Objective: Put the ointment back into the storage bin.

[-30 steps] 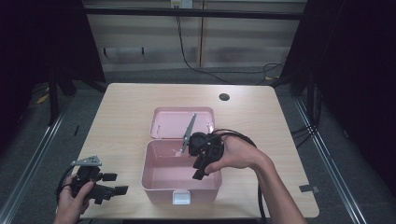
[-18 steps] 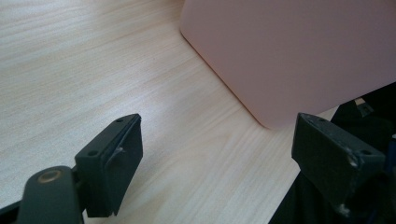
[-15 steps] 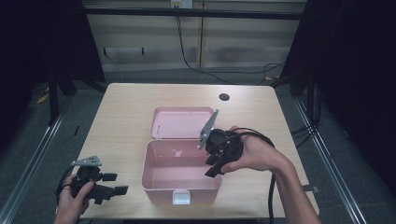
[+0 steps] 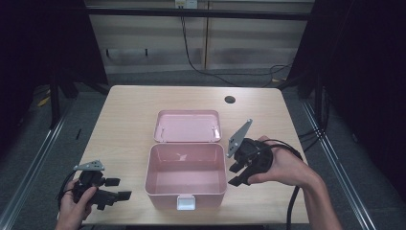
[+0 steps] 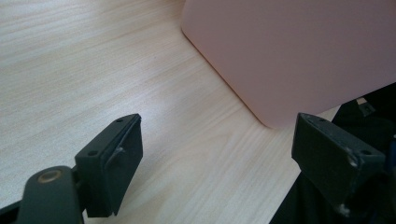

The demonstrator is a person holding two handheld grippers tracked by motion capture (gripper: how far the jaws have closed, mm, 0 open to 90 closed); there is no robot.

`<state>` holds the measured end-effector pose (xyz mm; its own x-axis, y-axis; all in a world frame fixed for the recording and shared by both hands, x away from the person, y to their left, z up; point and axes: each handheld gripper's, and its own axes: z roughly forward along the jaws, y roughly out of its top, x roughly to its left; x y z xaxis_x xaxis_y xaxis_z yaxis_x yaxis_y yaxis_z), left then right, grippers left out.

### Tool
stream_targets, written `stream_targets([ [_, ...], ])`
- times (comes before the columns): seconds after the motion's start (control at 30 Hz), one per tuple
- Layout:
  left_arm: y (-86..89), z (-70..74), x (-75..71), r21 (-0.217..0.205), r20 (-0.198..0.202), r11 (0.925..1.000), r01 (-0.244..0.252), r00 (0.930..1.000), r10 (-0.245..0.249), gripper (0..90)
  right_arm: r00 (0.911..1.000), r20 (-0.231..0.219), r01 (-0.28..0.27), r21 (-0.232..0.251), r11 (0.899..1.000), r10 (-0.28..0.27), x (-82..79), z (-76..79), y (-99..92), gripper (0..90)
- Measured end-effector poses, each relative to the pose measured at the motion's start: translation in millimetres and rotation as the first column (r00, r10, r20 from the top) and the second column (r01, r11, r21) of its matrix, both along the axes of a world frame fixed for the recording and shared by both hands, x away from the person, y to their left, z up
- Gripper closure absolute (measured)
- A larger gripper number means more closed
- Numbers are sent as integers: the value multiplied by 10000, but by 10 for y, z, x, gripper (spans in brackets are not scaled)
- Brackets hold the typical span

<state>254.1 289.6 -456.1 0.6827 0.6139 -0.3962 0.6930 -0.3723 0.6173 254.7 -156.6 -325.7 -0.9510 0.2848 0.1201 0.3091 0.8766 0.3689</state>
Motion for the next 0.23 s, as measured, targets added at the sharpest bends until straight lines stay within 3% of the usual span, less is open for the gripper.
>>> stream_targets([
  [0.23,3,1,5,-29,-20,10000,12,10000,-12,165,9995,196,244,151,9996,-246,-36,-96,-112,535],
])
